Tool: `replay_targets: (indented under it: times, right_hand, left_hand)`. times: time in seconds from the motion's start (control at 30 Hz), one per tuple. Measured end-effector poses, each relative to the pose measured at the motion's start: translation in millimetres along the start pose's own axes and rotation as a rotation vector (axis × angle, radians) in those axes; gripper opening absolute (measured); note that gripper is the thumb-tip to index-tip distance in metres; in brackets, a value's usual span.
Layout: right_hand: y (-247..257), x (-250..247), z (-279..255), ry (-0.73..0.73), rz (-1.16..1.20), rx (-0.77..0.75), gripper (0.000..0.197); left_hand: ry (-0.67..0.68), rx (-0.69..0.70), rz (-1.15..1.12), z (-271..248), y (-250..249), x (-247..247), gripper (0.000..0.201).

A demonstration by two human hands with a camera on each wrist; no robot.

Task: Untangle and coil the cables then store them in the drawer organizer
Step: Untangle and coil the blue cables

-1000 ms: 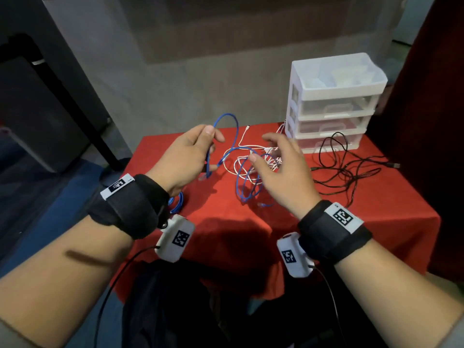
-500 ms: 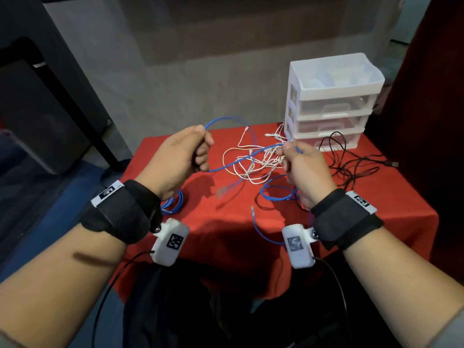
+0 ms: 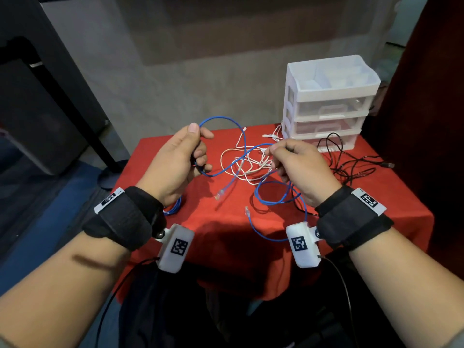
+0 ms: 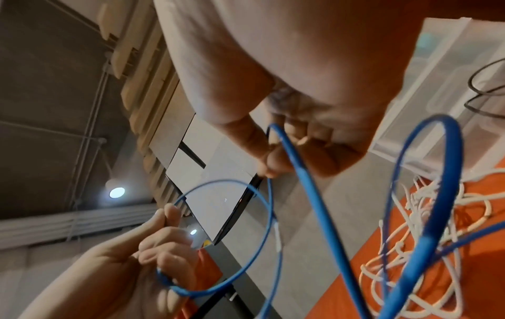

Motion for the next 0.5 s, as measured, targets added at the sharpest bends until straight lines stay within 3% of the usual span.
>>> replay_targets:
  times: [0.13, 0.27, 0.3, 0.43, 0.5]
  right_hand:
    - [-13.4, 13.2, -4.7, 0.067, 0.276, 0.210, 0.016]
    - [-16.8, 19.6, -11.7, 0.101, 0.355, 0.248, 0.016]
    - [-16.5, 21.7, -13.2, 0.126, 0.358, 0.252, 0.020]
    - [-17.0, 22.1, -13.3, 0.195, 0.439, 0.303, 0.070]
    - [-14.9, 20.5, -12.5, 0.201, 0.405, 0.303, 0.063]
  left_hand:
    - [0.037, 0.070, -0.010, -4.8, -4.9, 12.1, 0.032]
    - [0.060, 0.146, 0.077, -12.6, -5.0, 19.4, 0.032]
    - [0.079, 0.172, 0.137, -16.4, -5.7, 21.8, 0.032]
    - [0.220, 0.313, 0.545, -32.6, -7.9, 39.3, 0.029]
    - [0.314, 0.364, 0.702, -39.2, -5.8, 46.7, 0.024]
Point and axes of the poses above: each hand's wrist, its own z-axis towards the middle knuckle, its own x-axis out of the palm, y = z × x, the point moved 7 cm from there along z, towards the middle knuckle
